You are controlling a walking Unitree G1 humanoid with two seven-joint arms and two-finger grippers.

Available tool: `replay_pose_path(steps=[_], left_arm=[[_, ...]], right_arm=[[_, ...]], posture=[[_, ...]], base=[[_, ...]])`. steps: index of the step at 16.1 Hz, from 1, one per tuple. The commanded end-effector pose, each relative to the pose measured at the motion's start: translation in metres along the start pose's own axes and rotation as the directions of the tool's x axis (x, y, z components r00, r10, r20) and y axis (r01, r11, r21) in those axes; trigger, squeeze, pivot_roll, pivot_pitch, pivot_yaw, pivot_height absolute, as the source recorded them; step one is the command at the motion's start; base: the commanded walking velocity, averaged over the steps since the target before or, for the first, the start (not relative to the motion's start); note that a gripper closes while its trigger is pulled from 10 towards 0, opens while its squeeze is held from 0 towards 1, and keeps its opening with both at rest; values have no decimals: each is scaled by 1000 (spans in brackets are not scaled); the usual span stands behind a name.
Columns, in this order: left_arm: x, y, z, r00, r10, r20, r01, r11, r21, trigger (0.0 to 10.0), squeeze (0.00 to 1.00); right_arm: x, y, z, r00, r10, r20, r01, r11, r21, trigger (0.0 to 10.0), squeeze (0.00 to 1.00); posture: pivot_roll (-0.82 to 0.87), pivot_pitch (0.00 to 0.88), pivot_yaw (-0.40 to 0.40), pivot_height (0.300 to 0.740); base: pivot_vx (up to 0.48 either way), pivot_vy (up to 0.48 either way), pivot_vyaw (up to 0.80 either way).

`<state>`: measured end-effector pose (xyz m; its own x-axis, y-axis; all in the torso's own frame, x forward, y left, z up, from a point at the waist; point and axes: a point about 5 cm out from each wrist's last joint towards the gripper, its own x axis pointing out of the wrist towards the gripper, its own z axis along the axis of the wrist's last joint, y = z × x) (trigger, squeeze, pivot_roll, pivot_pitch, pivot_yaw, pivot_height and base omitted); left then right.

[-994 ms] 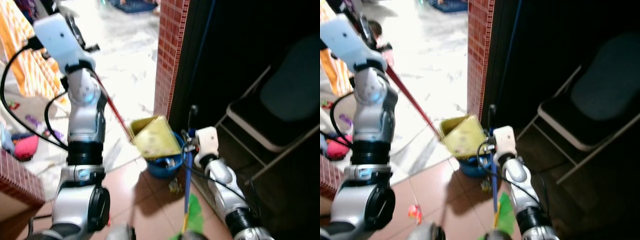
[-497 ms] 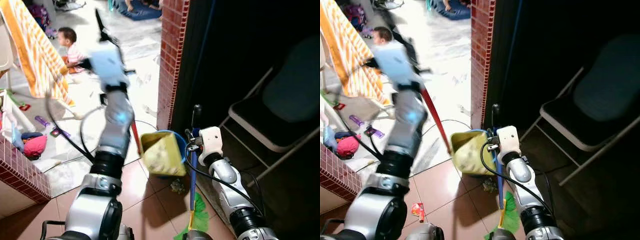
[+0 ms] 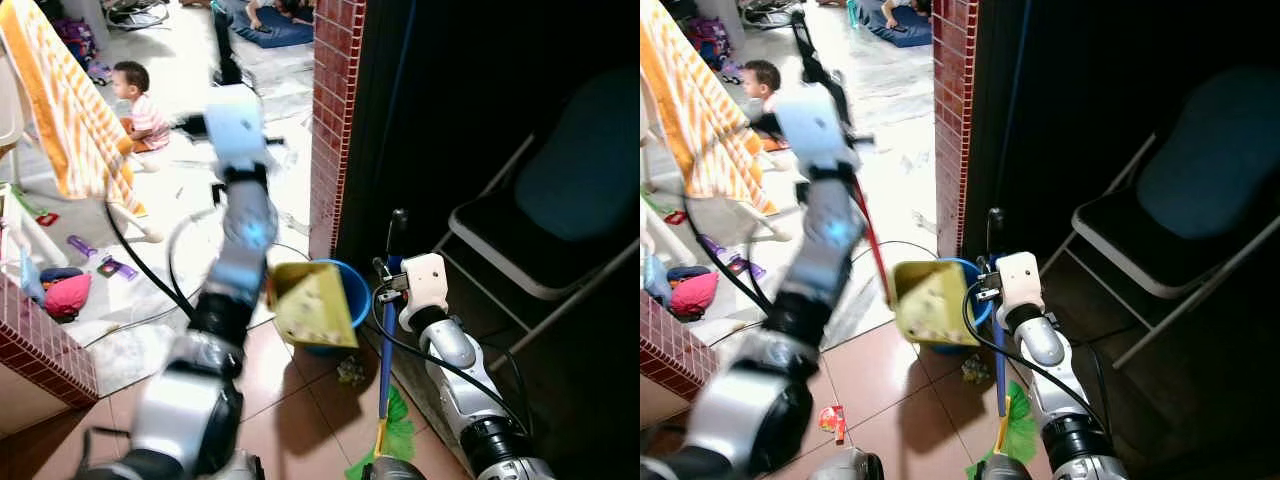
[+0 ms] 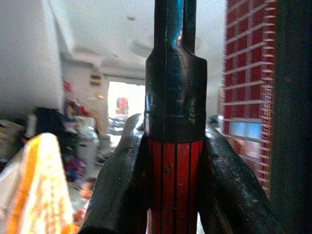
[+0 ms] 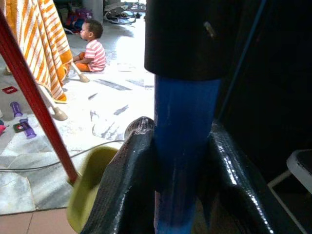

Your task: Sweep floor

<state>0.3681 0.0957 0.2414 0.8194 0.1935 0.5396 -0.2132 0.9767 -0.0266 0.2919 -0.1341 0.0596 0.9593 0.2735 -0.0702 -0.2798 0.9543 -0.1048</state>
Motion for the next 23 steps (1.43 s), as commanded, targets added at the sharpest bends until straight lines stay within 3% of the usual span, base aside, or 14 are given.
replay_pose_path(steps=[1, 4, 6, 9, 12, 13, 14, 15, 18, 19, 20, 23], left_arm=[[21, 1, 33, 986, 27, 166, -26, 1000, -7, 10000, 0], [31, -6, 40, 981, 30, 190, -27, 999, -19, 10000, 0], [28, -18, 43, 975, -10, 222, 11, 1000, -1, 10000, 0], [4, -49, 41, 930, -180, 319, 162, 983, 83, 10000, 0], [-16, -67, 36, 883, -303, 358, 269, 953, 141, 10000, 0], [-30, -76, 29, 848, -385, 363, 341, 922, 182, 10000, 0], [-36, -80, 26, 836, -416, 357, 372, 909, 189, 10000, 0], [-54, -89, 19, 798, -489, 353, 446, 872, 199, 10000, 0], [-74, -102, 17, 746, -555, 368, 524, 830, 191, 10000, 0], [-86, -108, 14, 715, -601, 357, 578, 796, 180, 10000, 0], [-90, -110, 11, 706, -617, 347, 597, 783, 175, 10000, 0], [-118, -119, 6, 551, -756, 354, 749, 634, 189, 10000, 0]], right_arm=[[3, -2, 12, 999, 0, 43, 1, 1000, -17, 10000, 0], [-3, -4, 11, 999, -2, 42, 3, 1000, -22, 10000, 0], [-10, -10, 12, 999, -15, 41, 17, 999, -29, 10000, 0], [-24, -17, 20, 998, -28, 55, 31, 999, -45, 10000, 0], [-36, -27, 30, 995, -68, 76, 72, 996, -57, 10000, 0], [-42, -32, 33, 992, -93, 83, 98, 993, -58, 10000, 0], [-44, -34, 34, 991, -102, 84, 107, 992, -59, 10000, 0], [-48, -36, 37, 989, -120, 87, 125, 990, -61, 10000, 0], [-48, -36, 42, 988, -122, 90, 128, 990, -64, 10000, 0], [-47, -36, 45, 989, -116, 94, 123, 990, -67, 10000, 0], [-46, -37, 45, 989, -116, 93, 122, 990, -67, 10000, 0], [-44, -35, 46, 990, -107, 94, 114, 991, -73, 10000, 0]], posture=[[-133, 0, 2, 740], [-164, 0, 5, 740], [-192, 0, 1, 740], [-266, 0, 3, 740], [-299, 11, 10, 740], [-317, 37, 22, 740], [-317, 37, 22, 740], [-323, 43, 27, 740], [-324, 40, 24, 740], [-320, 36, 21, 740], [-315, 36, 20, 740], [-301, 30, 16, 740]], base=[[0, 0, 0], [0, 0, 0], [0, 0, 0], [0, 0, 0], [0, 0, 0], [0, 0, 0], [0, 0, 0], [0, 0, 0], [0, 0, 0], [0, 0, 0], [0, 0, 0], [0, 0, 0]])
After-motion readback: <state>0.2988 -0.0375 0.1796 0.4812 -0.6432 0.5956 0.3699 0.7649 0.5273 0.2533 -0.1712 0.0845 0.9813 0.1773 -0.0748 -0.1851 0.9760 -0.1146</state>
